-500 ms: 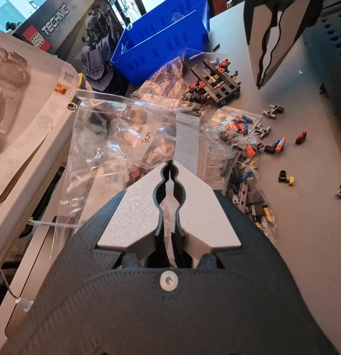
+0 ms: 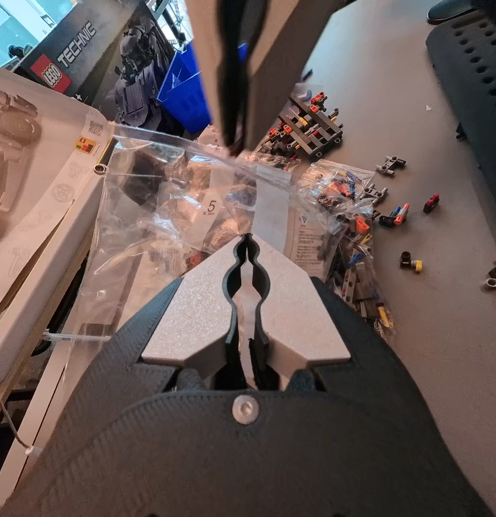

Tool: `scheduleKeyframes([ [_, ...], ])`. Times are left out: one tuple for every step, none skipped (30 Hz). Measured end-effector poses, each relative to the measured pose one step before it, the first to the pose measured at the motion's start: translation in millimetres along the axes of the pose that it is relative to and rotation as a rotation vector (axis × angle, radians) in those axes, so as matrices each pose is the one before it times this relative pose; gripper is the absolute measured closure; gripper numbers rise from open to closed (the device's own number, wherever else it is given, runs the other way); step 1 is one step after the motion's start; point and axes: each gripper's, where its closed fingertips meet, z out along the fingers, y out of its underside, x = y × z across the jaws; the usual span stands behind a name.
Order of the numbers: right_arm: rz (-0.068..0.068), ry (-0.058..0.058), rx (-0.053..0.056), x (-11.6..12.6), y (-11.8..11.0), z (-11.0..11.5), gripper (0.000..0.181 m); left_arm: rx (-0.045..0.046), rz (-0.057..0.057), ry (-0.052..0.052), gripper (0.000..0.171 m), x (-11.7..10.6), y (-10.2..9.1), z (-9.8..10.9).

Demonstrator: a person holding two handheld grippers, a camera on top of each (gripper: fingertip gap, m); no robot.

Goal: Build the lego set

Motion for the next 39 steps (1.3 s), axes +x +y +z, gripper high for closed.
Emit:
scheduleKeyframes([
  [0.0177,-0.0182,0.0033,2.08,-1.35,7.47,0.181,0.00181,0.0016,0.0013,0.171,0.42,-0.68,-0.16],
  [0.0222,-0.0245,-0.0053,1.99,1.29,6.85,0.181,0.00249,0.0021,0.0023,0.171,0.73,-0.86,-0.15],
  [0.0177,0.0106,-0.0042,7.50,1.85,5.05,0.181,0.00343,0.0021,0.0034,0.171,0.91,-1.06,-0.02],
  [0.0096,0.0413,0.0026,11.31,1.21,2.96,0.181,0.00318,0.0021,0.0031,0.171,0.89,-1.19,0.23],
  [0.0077,0.0196,-0.0078,7.70,2.39,2.54,0.181,0.00161,0.0028,0.0021,0.171,0.68,-0.88,0.23],
  [0.0126,-0.0116,-0.0135,2.83,2.76,2.76,0.181,0.00036,0.0025,0.0020,0.171,0.78,-0.52,0.40],
  [0.0123,-0.0167,-0.0024,1.25,0.65,2.32,0.181,0.00022,0.0017,0.0021,0.171,0.53,-0.20,0.40],
  [0.0087,-0.0105,0.0105,1.14,-1.68,1.45,0.181,0.00025,0.0003,0.0022,0.171,0.45,-0.11,0.44],
  [0.0105,-0.0133,0.0078,0.31,-1.37,1.46,0.181,0.00053,0.0005,0.0010,0.171,0.18,-0.03,0.32],
  [0.0127,-0.0218,-0.0115,-0.83,1.35,2.14,0.181,0.00003,-0.0003,0.0003,0.171,-0.01,0.18,0.20],
  [0.0078,-0.0318,-0.0285,-2.88,4.19,3.12,0.181,-0.00077,-0.0001,0.0003,0.171,-0.02,0.29,0.15],
  [0.0035,-0.0250,-0.0383,-2.06,5.86,3.77,0.181,-0.00135,-0.0003,-0.0008,0.171,-0.22,0.30,0.06],
  [0.0012,0.0050,-0.0282,1.96,4.56,3.23,0.181,0.00151,-0.0008,-0.0017,0.171,-0.30,-0.17,-0.08],
  [0.0018,0.0064,-0.0156,1.83,2.57,2.53,0.181,-0.00488,0.0007,0.0012,0.171,0.21,0.79,0.28],
  [0.0033,-0.0049,-0.0061,-0.22,1.04,1.76,0.181,-0.00439,0.0018,0.0009,0.171,0.29,0.91,0.22],
  [-0.0015,-0.0053,0.0034,-0.89,-0.31,0.58,0.181,-0.00129,-0.0007,0.0023,0.171,0.47,0.43,0.51],
  [-0.0014,0.0023,0.0062,0.01,-0.48,-0.29,0.181,0.00088,-0.0003,0.0023,0.171,0.46,-0.11,0.59],
  [0.0024,0.0039,-0.0036,0.66,0.84,-0.51,0.180,-0.00068,0.0008,0.0018,0.171,0.37,-0.15,0.64],
  [0.0020,0.0095,-0.0056,1.70,0.93,-0.71,0.179,-0.00148,0.0017,0.0000,0.171,0.23,-0.07,0.48],
  [-0.0007,0.0064,0.0041,1.27,-0.48,-1.25,0.176,-0.00118,0.0012,0.0010,0.171,0.39,-0.12,0.50],
  [0.0016,-0.0026,0.0117,-0.04,-1.59,-1.63,0.173,-0.00159,0.0009,-0.0003,0.171,0.13,0.13,0.26],
  [0.0065,-0.0092,0.0123,-0.70,-1.62,-1.69,0.172,-0.00012,0.0003,-0.0006,0.171,-0.06,-0.05,0.06],
  [0.0082,-0.0081,0.0076,-0.61,-0.92,-1.80,0.170,-0.00037,-0.0009,-0.0009,0.171,-0.17,0.24,-0.23],
  [0.0047,0.0033,0.0028,0.81,-0.24,-2.24,0.169,-0.00037,-0.0006,-0.0017,0.171,-0.39,0.23,-0.35],
  [-0.0048,0.0207,0.0057,2.56,-0.85,-3.87,0.168,0.00078,-0.0008,-0.0031,0.171,-0.68,0.22,-0.65],
  [-0.0126,0.0257,0.0165,1.96,-1.77,-5.99,0.170,0.00072,-0.0020,-0.0032,0.171,-0.81,0.15,-0.76],
  [-0.0096,0.0095,0.0131,-0.98,-0.97,-7.33,0.171,-0.00109,-0.0014,-0.0047,0.171,-1.06,0.44,-0.71],
  [-0.0015,-0.0017,0.0000,-2.38,1.42,-7.91,0.171,-0.00347,-0.0008,-0.0053,0.171,-1.15,0.87,-0.66],
  [0.0024,0.0029,-0.0067,-1.76,3.52,-8.67,0.170,-0.00330,-0.0017,-0.0051,0.171,-1.13,1.01,-0.61],
  [-0.0030,0.0054,-0.0063,-2.26,4.97,-9.20,0.169,-0.00005,-0.0028,-0.0020,0.171,-0.76,0.46,-0.54],
  [-0.0086,-0.0045,-0.0097,-5.02,7.32,-8.79,0.170,0.00185,-0.0013,-0.0023,0.171,-0.67,0.01,-0.55],
  [-0.0023,-0.0127,-0.0193,-6.99,10.63,-7.24,0.171,-0.00216,0.0002,-0.0043,0.171,-0.96,0.64,-0.38],
  [0.0066,-0.0039,-0.0275,-5.75,12.78,-5.73,0.170,-0.00092,-0.0013,-0.0018,0.171,-0.60,0.48,-0.23],
  [0.0026,0.0287,-0.0190,-1.18,12.06,-5.27,0.170,0.00157,-0.0022,0.0004,0.171,-0.18,0.07,0.01],
  [0.0008,0.0251,-0.0047,-2.15,11.20,-4.39,0.172,-0.00001,-0.0005,0.0005,0.171,-0.01,0.13,0.33],
  [0.0091,-0.0222,-0.0139,-8.99,12.83,-2.19,0.172,-0.00218,0.0007,-0.0004,0.171,-0.01,0.26,0.49],
  [0.0232,-0.0406,-0.0295,-10.85,15.24,0.33,0.170,-0.00084,0.0002,-0.0002,0.171,0.16,-0.03,0.43],
  [0.0272,-0.0291,-0.0410,-8.01,17.22,2.53,0.167,-0.00025,-0.0003,0.0005,0.171,0.25,-0.05,0.40],
  [0.0244,-0.0164,-0.0478,-5.36,18.12,4.42,0.165,-0.00084,-0.0002,0.0001,0.171,0.15,-0.02,0.49],
])
